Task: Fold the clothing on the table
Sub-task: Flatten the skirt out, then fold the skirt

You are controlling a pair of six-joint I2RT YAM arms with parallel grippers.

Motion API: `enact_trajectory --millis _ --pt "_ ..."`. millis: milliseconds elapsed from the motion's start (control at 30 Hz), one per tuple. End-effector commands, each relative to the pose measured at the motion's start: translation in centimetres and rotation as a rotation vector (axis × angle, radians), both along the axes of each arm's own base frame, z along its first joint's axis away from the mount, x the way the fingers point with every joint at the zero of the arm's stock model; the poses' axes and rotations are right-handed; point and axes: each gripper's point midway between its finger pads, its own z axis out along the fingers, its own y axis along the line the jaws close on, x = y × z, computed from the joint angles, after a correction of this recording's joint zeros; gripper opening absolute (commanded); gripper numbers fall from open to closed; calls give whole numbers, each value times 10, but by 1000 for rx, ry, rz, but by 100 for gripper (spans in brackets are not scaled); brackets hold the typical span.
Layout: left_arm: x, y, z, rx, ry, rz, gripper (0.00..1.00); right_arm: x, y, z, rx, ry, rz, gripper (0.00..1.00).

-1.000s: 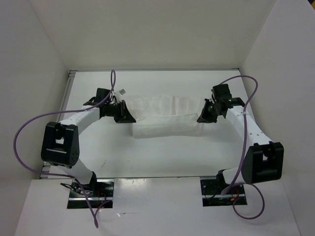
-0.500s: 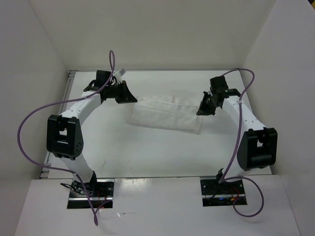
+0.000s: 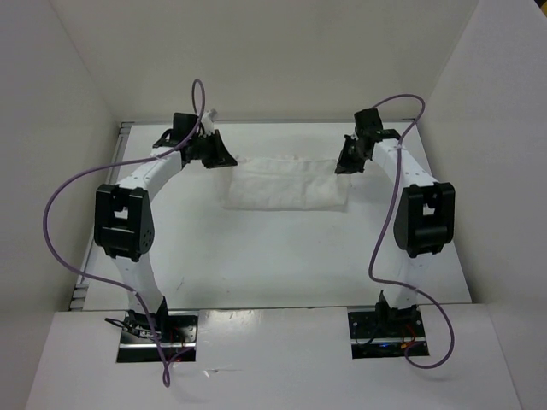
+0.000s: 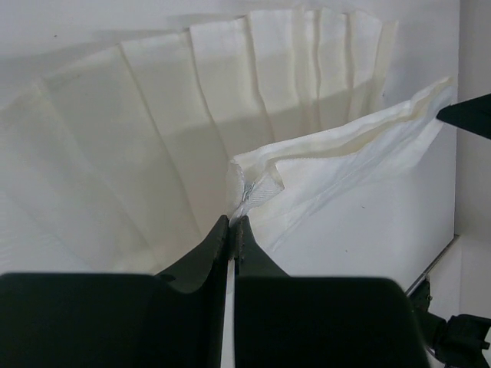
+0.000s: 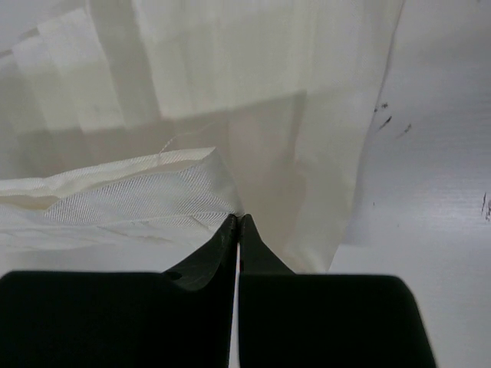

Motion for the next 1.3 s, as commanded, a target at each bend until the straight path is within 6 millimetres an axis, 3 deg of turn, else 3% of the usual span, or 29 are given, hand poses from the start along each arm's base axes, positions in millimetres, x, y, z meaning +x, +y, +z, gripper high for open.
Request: enact_trajectory --millis 0,100,200,233,300,333,367,400,433,467,533,567,667,800,867,900,933,967,1000,1100,1133,1167,1233,1267 --pt "19 19 1 30 -20 82 2 39 -11 13 -44 -103 -8 0" --pt "19 19 1 30 -20 82 2 50 -7 27 -33 -129 22 0" --pt "10 18 -8 26 8 72 2 43 -8 31 -40 -119 29 0" --pt "5 17 -5 18 8 63 2 30 -7 20 -33 -76 37 0" --pt "-6 16 0 5 5 62 2 11 -3 28 -25 -79 52 0" --pt "-21 17 -14 4 53 69 2 -10 0 13 -28 -31 65 0" --pt "-29 18 0 -1 20 69 2 -23 3 31 -17 -66 62 0" --pt "-37 18 2 -17 26 83 2 -35 11 34 -16 -69 83 0" --pt "-48 19 18 -28 -3 88 2 -57 13 23 -13 -21 85 0" --pt "-62 21 9 -24 22 89 2 -70 18 43 3 -57 84 0" --pt "-79 24 26 -29 -3 103 2 -96 28 45 11 -32 106 0" --pt "-86 28 22 -12 15 120 2 -101 28 59 22 -61 97 0" --pt "-86 33 35 11 -20 142 2 -104 30 65 23 -65 93 0" --pt "-63 36 34 32 -42 133 2 -68 32 64 -8 -101 89 0" --pt "-32 35 35 41 -65 135 2 -44 33 65 -25 -141 82 0" --pt "-21 36 35 47 -68 143 2 -28 37 76 -18 -180 81 0" --pt "-8 35 18 59 -41 136 2 -13 38 61 -37 -158 83 0" --pt "12 35 35 58 -90 146 2 -2 38 60 -44 -167 77 0" --pt "23 38 15 83 -51 166 2 18 38 54 -45 -170 66 0" --pt "50 46 1 110 -35 202 2 53 41 60 -35 -228 54 0" --pt "55 45 -1 103 -28 209 2 62 42 44 -45 -205 62 0" --pt "60 51 -4 110 -26 226 2 74 43 55 -46 -240 55 0" --pt "67 55 -7 103 -19 243 2 82 44 39 -58 -203 64 0" --pt "69 53 -7 94 -20 233 2 87 47 50 -52 -224 79 0"
